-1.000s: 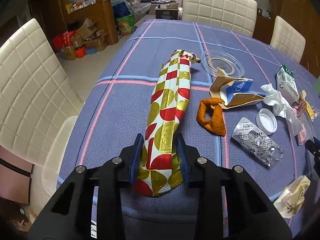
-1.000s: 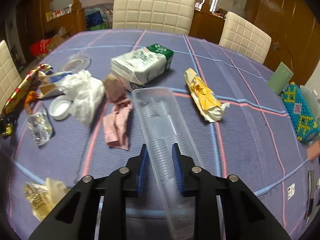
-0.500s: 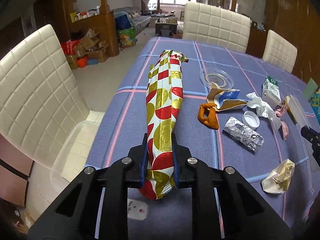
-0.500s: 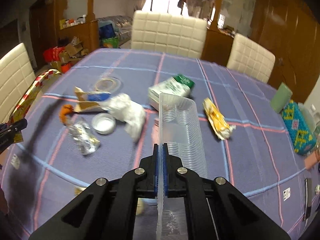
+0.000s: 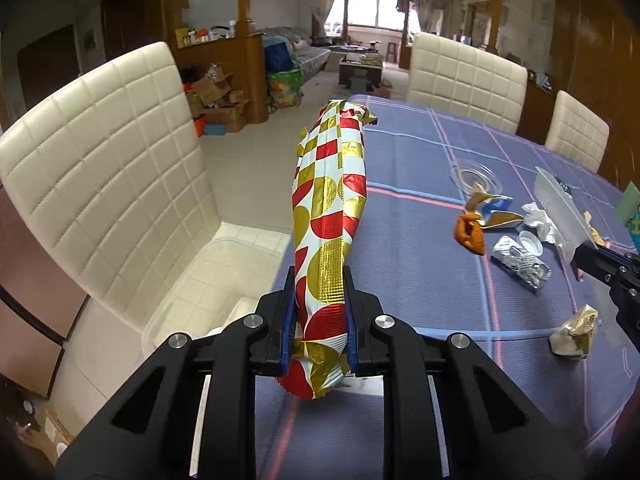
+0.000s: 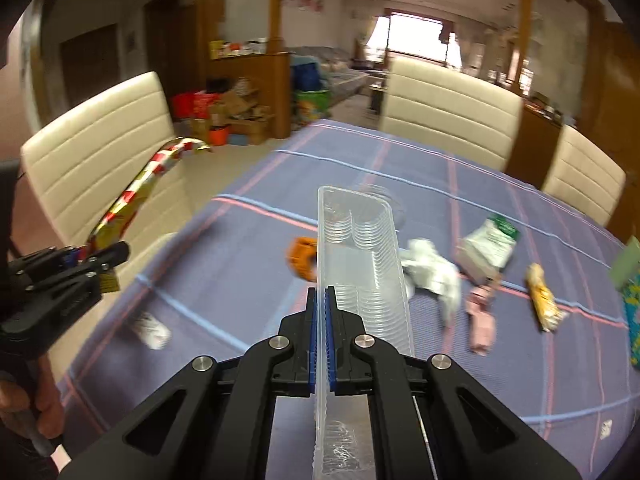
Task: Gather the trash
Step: 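Carry the striped wrapper to the bin and open the left tool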
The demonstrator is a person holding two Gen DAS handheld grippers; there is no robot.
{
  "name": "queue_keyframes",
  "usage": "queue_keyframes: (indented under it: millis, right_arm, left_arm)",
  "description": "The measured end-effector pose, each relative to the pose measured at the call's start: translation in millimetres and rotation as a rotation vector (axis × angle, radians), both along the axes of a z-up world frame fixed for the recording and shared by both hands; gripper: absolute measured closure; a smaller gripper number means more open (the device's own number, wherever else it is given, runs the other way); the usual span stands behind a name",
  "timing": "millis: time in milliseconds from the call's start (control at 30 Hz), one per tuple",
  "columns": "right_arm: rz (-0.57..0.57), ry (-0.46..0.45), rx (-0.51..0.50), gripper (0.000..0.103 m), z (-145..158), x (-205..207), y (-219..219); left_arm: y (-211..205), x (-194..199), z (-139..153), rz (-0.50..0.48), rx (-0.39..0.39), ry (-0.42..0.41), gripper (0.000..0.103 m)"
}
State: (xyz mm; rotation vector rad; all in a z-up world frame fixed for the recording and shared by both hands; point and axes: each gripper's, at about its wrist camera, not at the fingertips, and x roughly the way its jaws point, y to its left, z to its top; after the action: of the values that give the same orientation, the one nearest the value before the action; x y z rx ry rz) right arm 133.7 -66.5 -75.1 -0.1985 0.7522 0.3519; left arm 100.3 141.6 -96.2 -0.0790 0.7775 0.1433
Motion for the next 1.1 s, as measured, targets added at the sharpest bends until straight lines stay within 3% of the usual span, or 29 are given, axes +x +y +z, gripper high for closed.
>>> queue_keyframes:
  millis: [467,867,900,933,967,1000,1100]
  right_arm:
    - [0.171,0.021,-0.054,0.099,-15,8,96]
    - [0.218,0.032,-0.066,0.099,-20,20,128]
    - [0.218,0.033,-0.067,0.099,-20,20,129]
    - [0.219,0.035,-0.068,0.099,-21,21,129]
    - [0.218,0.037,-0.068,0.099,-22,22,130]
    - [0.218,0.040,-0.069,0.099,-22,23,130]
    - [0.220,0.043,-0.076,0.099,-24,24,133]
  left_arm:
    - [58,-13,-19,0.103,0.002,0.031,0.082]
    - [86,-16,-26,0.143,0.004,0.035,0.077]
    - [88,-15,-27,0.143,-0.005,0.038,0.072]
    - [88,-14,-27,0.143,-0.006,0.038,0.051]
    - [88,-14,-27,0.152,0.001,0.037,0.014]
    - [88,-15,-26,0.165,0.010,0.026,0.003]
    - [88,-19,-21,0.172,0.044,-0.012,0.004]
